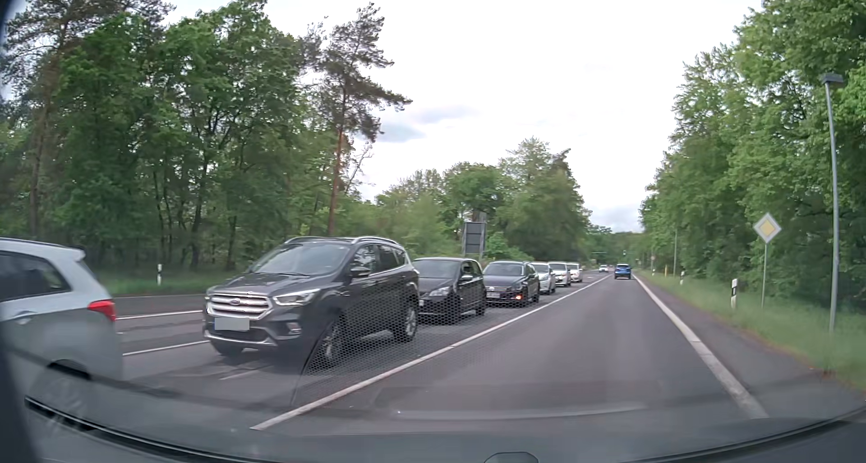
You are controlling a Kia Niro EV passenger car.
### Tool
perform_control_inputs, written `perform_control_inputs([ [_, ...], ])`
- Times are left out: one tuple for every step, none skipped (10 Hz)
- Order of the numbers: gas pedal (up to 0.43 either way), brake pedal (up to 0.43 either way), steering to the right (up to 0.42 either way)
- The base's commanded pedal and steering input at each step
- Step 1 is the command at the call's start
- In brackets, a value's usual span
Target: Follow the waypoints while adhering to traffic rules and regulations
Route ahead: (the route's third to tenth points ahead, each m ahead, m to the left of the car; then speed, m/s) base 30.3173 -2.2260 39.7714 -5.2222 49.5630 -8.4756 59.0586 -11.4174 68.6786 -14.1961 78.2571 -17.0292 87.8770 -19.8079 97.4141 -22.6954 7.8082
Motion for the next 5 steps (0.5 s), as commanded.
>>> perform_control_inputs([
  [0.370,0.000,0.203],
  [0.378,0.000,0.187],
  [0.390,0.000,0.168],
  [0.398,0.000,0.150],
  [0.409,0.000,0.136],
])
